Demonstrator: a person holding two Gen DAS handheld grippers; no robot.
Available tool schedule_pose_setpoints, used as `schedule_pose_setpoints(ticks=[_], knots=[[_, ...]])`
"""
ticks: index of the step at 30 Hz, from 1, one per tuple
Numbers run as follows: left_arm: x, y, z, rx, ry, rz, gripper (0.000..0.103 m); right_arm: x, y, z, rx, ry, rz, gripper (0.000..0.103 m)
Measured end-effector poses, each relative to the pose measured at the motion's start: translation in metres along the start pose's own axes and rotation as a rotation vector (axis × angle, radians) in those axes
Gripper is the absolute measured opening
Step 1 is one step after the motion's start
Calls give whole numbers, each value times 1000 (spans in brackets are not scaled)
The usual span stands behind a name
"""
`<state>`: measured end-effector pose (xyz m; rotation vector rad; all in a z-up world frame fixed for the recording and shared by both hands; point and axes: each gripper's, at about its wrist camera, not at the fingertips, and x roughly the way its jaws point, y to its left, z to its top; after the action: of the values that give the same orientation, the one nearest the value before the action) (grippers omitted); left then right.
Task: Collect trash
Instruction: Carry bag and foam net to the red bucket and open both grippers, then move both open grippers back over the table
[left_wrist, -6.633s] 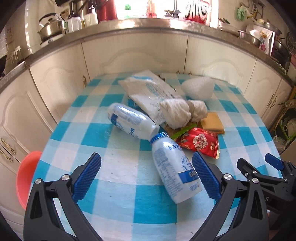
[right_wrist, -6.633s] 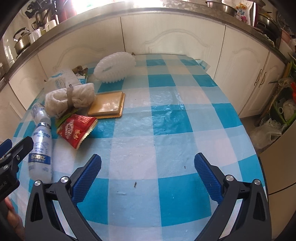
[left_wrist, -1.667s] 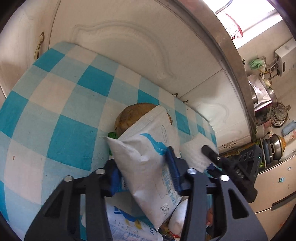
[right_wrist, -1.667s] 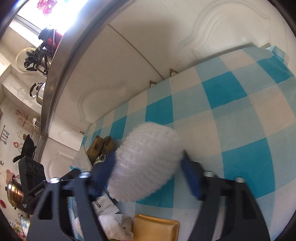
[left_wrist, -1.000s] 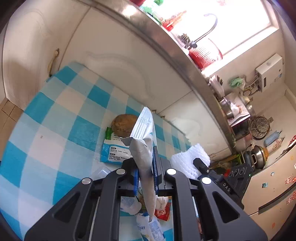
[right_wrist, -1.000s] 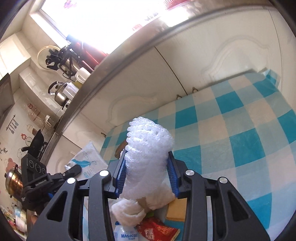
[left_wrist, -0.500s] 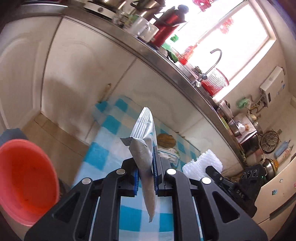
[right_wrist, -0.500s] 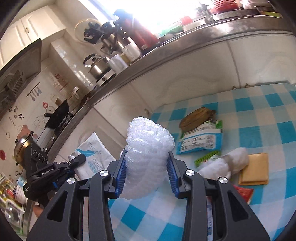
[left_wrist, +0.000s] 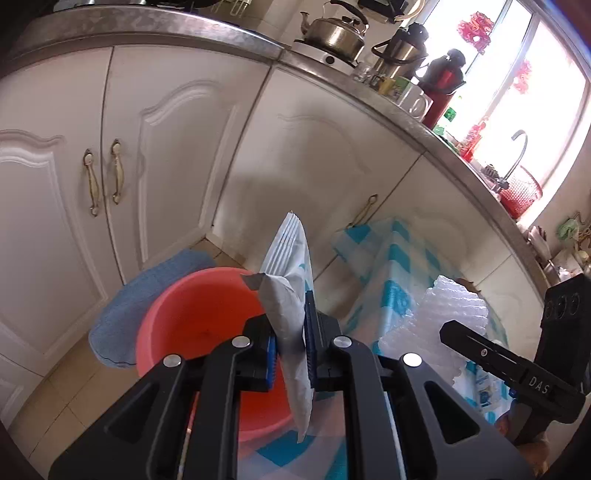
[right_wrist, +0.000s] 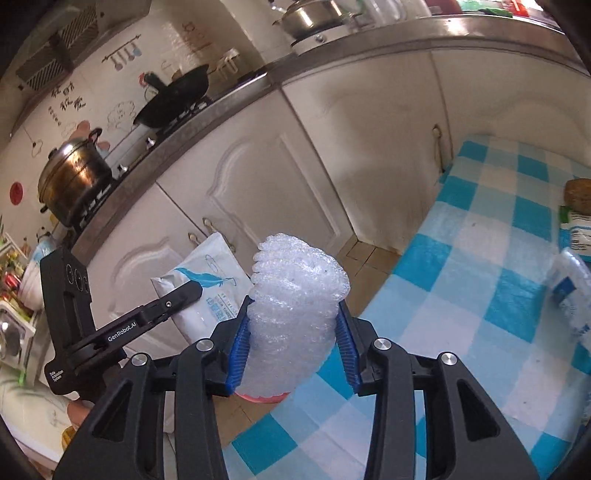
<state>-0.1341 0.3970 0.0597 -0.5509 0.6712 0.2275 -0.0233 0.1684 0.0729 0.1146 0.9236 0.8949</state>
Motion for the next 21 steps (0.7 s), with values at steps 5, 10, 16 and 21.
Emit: schedule_pose_setpoints(ticks=[5,10,16,21], knots=[[23,31,-12,-18,29,59,14,43,23,-6,-67,62,-39,53],[50,52,-26,-28,43,97,16,71,25,-11,-77,101,-88,79],[64,68,-41,-19,32,140,46,67,15,-16,-18,96,-58,88],[43,74,-52,-48,-49,131,69,24,7,-15,-36,-16,-85,88]])
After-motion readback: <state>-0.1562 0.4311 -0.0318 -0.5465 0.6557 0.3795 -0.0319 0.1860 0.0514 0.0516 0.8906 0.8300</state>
